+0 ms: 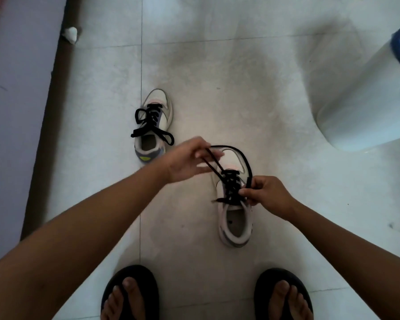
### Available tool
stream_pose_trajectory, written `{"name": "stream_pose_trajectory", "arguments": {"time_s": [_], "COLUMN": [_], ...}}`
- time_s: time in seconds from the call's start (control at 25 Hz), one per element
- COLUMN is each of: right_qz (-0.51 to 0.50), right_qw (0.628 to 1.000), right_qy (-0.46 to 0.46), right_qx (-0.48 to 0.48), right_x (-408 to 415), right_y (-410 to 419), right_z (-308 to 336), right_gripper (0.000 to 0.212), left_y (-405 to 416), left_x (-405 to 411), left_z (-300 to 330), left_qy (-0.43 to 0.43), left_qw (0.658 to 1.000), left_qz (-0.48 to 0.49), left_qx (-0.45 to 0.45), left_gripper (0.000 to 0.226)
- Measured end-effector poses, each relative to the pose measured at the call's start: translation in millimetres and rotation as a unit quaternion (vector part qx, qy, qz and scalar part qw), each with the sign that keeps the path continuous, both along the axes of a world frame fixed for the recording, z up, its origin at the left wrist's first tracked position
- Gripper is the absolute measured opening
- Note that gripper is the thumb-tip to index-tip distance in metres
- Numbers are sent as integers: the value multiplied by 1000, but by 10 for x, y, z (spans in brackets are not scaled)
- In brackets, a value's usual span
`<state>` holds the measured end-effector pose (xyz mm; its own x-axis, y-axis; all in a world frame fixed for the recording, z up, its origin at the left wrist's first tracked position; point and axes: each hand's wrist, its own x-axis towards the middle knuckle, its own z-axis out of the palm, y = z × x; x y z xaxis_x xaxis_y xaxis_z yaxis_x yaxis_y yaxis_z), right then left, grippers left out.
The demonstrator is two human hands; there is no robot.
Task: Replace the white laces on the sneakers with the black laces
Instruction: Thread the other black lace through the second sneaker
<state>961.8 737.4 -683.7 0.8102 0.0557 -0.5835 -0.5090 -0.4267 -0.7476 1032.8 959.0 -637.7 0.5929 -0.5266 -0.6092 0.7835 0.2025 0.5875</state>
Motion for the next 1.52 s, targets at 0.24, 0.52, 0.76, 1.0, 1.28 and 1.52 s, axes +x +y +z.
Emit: {"name": "stream_pose_trajectory", "arguments": {"time_s": [0.24, 0.52, 0.76, 1.0, 1.28, 1.52], "right_qz": [10, -32, -144, -130, -189, 53], "right_qw": [998, 990, 969, 977, 950, 998], "right_qy": [39, 99, 45, 42, 77, -35], "right_qx": [45, 96, 196, 165, 235, -9], "right_x": [-28, -202, -141, -57, -100, -92], "right_y": [-126, -339, -103, 115, 118, 329], "right_z": [28, 14, 42, 36, -33, 95], "right_gripper": [20, 8, 23, 25, 27, 22], "left_y": [491, 563, -274, -622, -386, -473], "left_x": [235, -254, -529, -479, -554, -418], "left_z": [14, -333, -414, -517, -539, -354], "left_qy": [-61, -451, -357, -156, 121, -60], "left_qw": [976, 603, 785, 875, 965, 959], "left_qz": [112, -394, -239, -166, 208, 147], "left_qx": [176, 527, 447, 428, 107, 235], "left_gripper": [50, 35, 34, 40, 38, 36]}}
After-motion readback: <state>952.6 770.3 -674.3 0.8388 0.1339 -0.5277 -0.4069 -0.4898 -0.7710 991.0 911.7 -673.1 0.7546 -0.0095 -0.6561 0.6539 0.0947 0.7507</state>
